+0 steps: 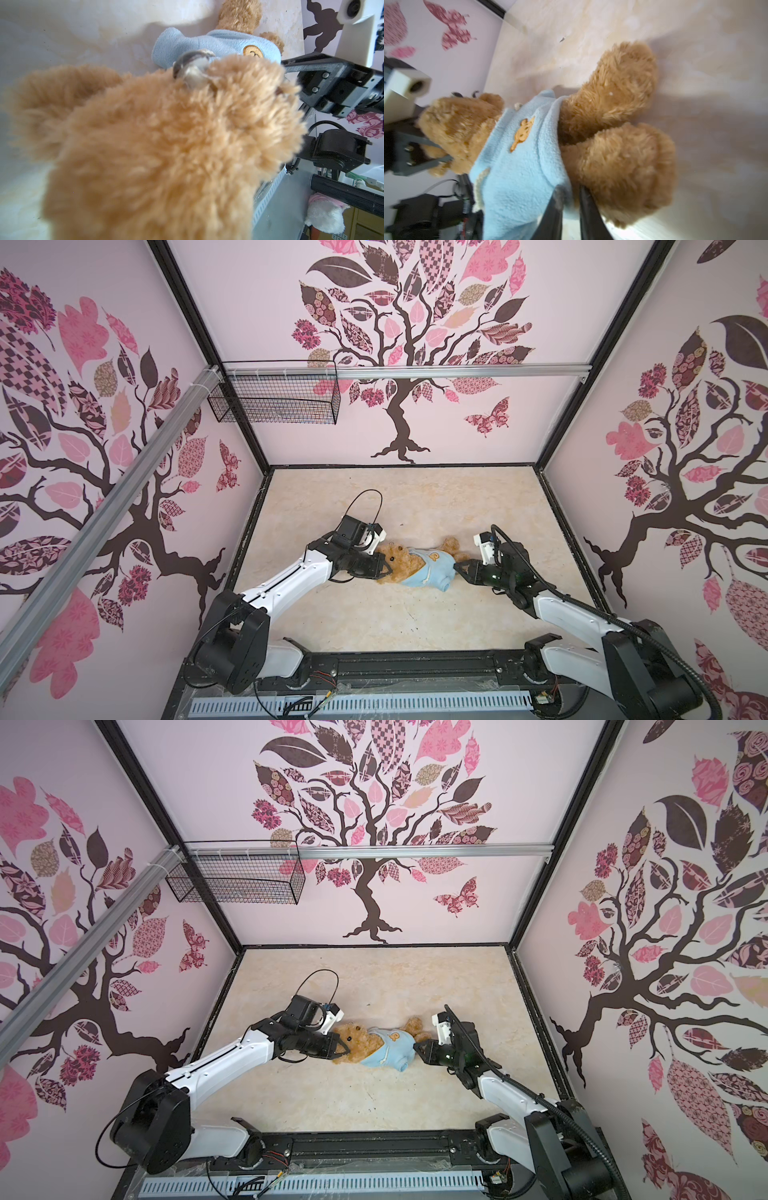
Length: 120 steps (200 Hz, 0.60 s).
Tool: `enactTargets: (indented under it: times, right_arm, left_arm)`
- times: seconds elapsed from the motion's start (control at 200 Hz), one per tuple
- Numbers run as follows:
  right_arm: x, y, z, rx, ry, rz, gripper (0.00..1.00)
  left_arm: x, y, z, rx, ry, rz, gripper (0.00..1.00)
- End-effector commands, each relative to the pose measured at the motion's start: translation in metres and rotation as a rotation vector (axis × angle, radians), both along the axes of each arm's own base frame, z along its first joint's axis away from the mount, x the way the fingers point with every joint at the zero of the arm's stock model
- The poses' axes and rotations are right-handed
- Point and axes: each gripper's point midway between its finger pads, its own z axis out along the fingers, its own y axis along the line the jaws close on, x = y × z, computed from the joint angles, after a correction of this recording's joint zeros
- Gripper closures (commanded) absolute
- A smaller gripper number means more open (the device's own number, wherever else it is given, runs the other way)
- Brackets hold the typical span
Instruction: Dress the teddy bear
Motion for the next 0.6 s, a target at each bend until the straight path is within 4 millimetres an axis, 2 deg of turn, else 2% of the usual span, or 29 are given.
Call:
enactTargets:
  times: [0.0, 0.125, 0.21, 0.27, 0.335, 0.415, 0.515, 0.595]
  right_arm:
    - [0.010, -0.016, 0.029, -0.099, -0.118, -0.058, 0.72]
    - [0.006, -0.010, 0.060, -0.031, -0.215, -0.040, 0.70]
    - [0.002, 0.010, 0.073, 0.036, -0.250, 0.026, 0.70]
    - [-0.002, 0.030, 0.074, 0.033, -0.258, 0.088, 0.70]
    - [-0.007, 0.053, 0.066, 0.001, -0.244, 0.156, 0.70]
    - [-0.011, 0.073, 0.048, -0.012, -0.193, 0.211, 0.73]
    - [-0.018, 0.080, 0.018, -0.012, -0.099, 0.236, 0.79]
    - [-0.029, 0.079, -0.002, -0.026, -0.048, 0.243, 0.83]
  left_arm:
    - [0.004, -0.002, 0.011, -0.002, -0.043, -0.022, 1.00]
    - [0.003, -0.004, 0.010, -0.007, -0.039, -0.022, 1.00]
    - [0.003, -0.005, 0.011, -0.016, -0.044, -0.016, 1.00]
    - [0.003, -0.005, 0.011, -0.022, -0.041, -0.006, 1.00]
    - [0.003, -0.005, 0.009, -0.027, -0.026, 0.008, 1.00]
    - [0.001, -0.006, 0.007, -0.045, -0.006, 0.030, 0.88]
    - [-0.003, -0.007, 0.008, -0.082, 0.008, 0.059, 0.65]
    - [-0.007, -0.005, 0.013, -0.107, 0.011, 0.078, 0.51]
